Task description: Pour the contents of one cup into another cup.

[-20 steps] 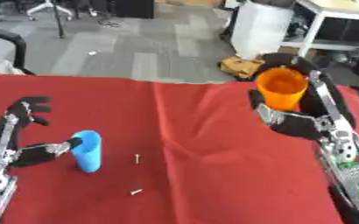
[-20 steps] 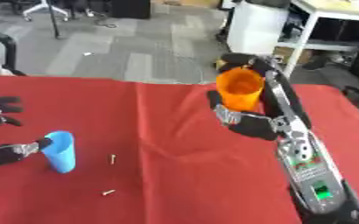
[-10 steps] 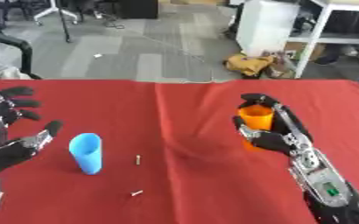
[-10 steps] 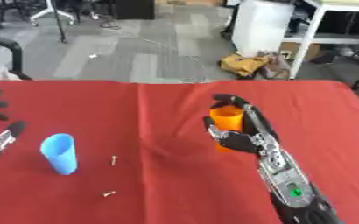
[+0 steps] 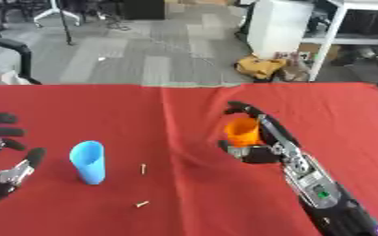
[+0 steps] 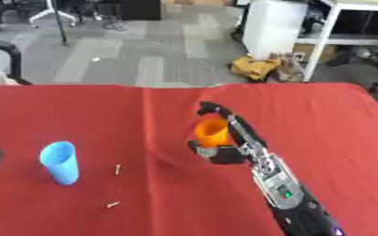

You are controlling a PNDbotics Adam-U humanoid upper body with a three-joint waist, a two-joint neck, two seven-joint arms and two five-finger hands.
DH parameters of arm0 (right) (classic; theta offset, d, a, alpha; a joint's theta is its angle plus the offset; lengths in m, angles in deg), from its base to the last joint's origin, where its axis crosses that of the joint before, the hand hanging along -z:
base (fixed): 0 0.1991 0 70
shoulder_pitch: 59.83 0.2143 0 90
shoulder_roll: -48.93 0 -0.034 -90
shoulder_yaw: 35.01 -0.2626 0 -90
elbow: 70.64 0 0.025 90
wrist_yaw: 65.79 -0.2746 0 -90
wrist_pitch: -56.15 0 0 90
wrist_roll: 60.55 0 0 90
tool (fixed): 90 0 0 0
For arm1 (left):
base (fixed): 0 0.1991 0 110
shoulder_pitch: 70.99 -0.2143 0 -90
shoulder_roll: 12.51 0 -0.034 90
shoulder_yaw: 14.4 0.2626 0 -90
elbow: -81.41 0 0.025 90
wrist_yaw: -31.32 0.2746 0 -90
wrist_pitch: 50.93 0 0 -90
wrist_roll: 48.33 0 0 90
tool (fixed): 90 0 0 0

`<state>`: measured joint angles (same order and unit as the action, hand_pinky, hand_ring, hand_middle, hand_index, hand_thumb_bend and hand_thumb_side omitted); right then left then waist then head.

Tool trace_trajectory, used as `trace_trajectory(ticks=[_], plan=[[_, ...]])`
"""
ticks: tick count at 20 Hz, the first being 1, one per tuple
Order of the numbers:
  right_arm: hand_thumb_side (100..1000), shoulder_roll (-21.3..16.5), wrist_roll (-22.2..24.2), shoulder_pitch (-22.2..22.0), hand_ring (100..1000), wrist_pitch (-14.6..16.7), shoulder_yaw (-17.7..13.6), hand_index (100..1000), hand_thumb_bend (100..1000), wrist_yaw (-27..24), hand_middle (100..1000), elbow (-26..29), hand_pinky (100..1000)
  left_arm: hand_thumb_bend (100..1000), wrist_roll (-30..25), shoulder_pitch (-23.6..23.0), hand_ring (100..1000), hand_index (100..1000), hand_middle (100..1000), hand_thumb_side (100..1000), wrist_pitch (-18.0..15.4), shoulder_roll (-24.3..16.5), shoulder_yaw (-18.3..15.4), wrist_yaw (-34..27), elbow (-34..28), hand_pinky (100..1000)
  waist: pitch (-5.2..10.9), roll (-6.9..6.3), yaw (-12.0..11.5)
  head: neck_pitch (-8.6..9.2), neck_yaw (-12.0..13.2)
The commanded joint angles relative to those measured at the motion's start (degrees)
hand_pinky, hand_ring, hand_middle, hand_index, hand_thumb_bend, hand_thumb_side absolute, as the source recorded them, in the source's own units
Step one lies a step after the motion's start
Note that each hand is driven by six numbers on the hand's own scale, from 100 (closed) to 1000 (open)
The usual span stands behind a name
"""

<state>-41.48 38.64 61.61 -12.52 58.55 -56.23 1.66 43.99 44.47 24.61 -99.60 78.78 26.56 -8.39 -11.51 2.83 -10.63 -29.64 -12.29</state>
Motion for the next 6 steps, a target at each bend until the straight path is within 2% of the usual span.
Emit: trace_trajectory(ticks=[1,6], plan=[[100,-1.5,0.6,0.4,776,0.9,-0.8,943,537,1.1,817,0.4,749,595,0.6,-0.2,624,751,657,100,0.2,-1.1,-1.1,-0.3,-2.1,520,1.02,-0.1,0.0,0.13,-0.1],[100,-1.8,0.0,-0.4,765,0.6,-1.8,941,534,0.2,812,0.8,743,594,1.0,-1.7,624,752,657,100,0.2,-1.2,-1.9,-0.1,-2.8,520,1.14,0.01,0.0,0.04,0.0]])
